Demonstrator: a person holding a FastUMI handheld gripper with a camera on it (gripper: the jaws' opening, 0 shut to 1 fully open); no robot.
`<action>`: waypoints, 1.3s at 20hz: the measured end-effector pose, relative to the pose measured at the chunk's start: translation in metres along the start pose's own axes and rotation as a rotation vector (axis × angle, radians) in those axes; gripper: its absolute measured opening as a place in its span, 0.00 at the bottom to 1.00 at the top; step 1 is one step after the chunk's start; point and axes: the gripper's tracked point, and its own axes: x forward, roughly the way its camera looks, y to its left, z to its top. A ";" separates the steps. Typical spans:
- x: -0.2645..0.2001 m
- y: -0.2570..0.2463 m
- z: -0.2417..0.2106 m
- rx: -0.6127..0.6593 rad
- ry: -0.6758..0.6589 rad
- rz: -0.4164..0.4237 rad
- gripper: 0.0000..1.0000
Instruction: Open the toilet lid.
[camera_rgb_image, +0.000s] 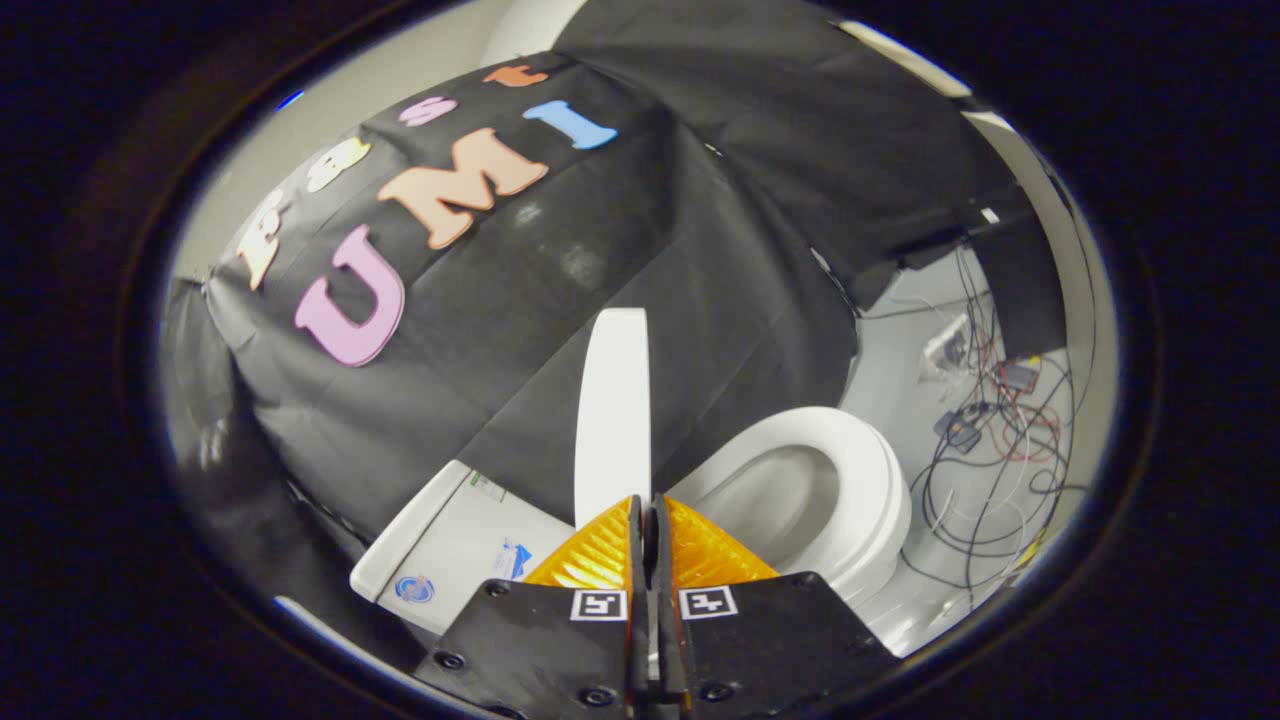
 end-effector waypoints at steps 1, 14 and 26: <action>-0.002 0.010 0.001 -0.036 -0.001 0.003 0.05; -0.009 0.146 -0.019 -0.609 -0.086 0.084 0.11; -0.007 0.222 -0.071 -0.798 -0.062 0.179 0.12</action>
